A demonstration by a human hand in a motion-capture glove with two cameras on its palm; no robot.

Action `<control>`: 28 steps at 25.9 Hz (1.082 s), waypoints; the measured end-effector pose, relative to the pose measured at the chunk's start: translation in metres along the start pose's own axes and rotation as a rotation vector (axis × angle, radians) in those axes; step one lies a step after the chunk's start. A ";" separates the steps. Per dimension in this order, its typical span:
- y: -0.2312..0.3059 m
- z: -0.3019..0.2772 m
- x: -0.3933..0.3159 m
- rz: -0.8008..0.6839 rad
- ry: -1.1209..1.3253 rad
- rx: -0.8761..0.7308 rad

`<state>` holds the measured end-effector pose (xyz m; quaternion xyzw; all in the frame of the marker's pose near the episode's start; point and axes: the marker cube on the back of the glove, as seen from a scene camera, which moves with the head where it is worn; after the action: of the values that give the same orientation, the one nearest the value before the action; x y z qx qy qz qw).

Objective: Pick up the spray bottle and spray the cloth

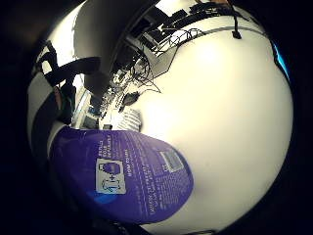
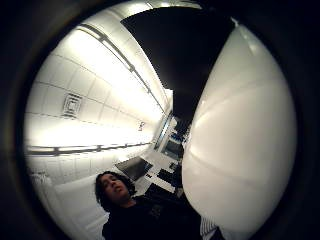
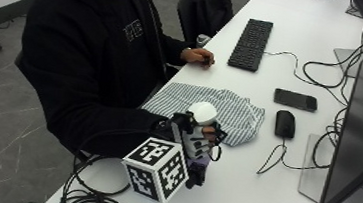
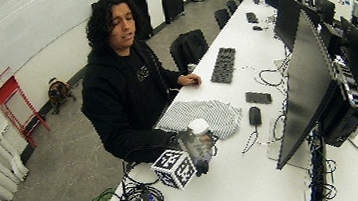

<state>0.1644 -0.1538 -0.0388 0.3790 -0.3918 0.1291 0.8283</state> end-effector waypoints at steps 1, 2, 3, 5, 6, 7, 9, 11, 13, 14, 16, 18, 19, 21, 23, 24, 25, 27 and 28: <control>-0.004 0.001 -0.006 -0.002 0.002 -0.015; -0.003 -0.001 -0.013 0.001 0.013 -0.049; 0.000 -0.005 -0.023 0.004 0.031 -0.094; 0.005 -0.010 -0.041 0.001 0.091 -0.187; 0.004 -0.011 -0.049 -0.007 0.128 -0.227; 0.001 -0.011 -0.057 -0.013 0.167 -0.268; -0.004 -0.009 -0.070 -0.020 0.244 -0.358; -0.009 -0.005 -0.080 -0.015 0.319 -0.460; -0.013 0.002 -0.087 -0.005 0.414 -0.557; -0.016 0.006 -0.089 0.002 0.473 -0.604; -0.019 0.018 -0.093 0.031 0.613 -0.714; -0.016 0.031 -0.094 0.080 0.764 -0.851; -0.014 0.037 -0.094 0.107 0.835 -0.914; -0.011 0.049 -0.092 0.147 0.958 -1.007; -0.009 0.060 -0.087 0.167 1.056 -1.058; -0.011 0.068 -0.083 0.172 1.099 -1.071; -0.014 0.076 -0.079 0.176 1.141 -1.077; -0.015 0.091 -0.070 0.174 1.220 -1.107; -0.008 0.096 -0.067 0.165 1.257 -1.148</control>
<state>0.0713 -0.2232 -0.0543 -0.2709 0.1092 0.1569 0.9434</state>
